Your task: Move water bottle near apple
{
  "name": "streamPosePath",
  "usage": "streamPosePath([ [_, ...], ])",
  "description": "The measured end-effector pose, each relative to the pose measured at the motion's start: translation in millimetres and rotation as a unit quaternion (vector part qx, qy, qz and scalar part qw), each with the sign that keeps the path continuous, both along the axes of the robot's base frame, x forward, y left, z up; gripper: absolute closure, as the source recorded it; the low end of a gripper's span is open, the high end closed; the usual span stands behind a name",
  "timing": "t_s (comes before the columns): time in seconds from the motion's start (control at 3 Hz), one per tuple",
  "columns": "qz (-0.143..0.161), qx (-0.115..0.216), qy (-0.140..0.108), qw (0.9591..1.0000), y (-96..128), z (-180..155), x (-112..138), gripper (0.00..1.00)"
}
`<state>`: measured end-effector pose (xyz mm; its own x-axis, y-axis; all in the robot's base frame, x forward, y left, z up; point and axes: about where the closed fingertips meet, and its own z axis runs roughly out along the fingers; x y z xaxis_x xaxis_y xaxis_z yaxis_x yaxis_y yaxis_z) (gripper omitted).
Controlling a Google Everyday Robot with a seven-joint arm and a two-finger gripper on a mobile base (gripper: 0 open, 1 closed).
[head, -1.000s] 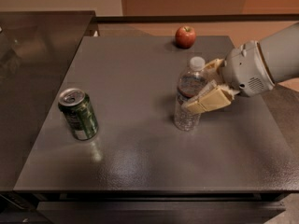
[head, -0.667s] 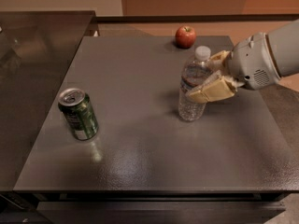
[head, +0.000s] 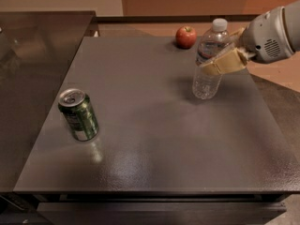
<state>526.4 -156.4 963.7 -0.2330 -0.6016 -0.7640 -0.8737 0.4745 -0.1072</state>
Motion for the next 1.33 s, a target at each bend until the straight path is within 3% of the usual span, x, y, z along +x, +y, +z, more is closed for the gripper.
streamPosePath([
  [0.67,-0.080,0.017,0.023,0.9964,-53.4,3.9,75.7,1.00],
  [1.33,-0.121,0.033,0.015,0.9921,-76.6,-2.4,147.2,1.00],
])
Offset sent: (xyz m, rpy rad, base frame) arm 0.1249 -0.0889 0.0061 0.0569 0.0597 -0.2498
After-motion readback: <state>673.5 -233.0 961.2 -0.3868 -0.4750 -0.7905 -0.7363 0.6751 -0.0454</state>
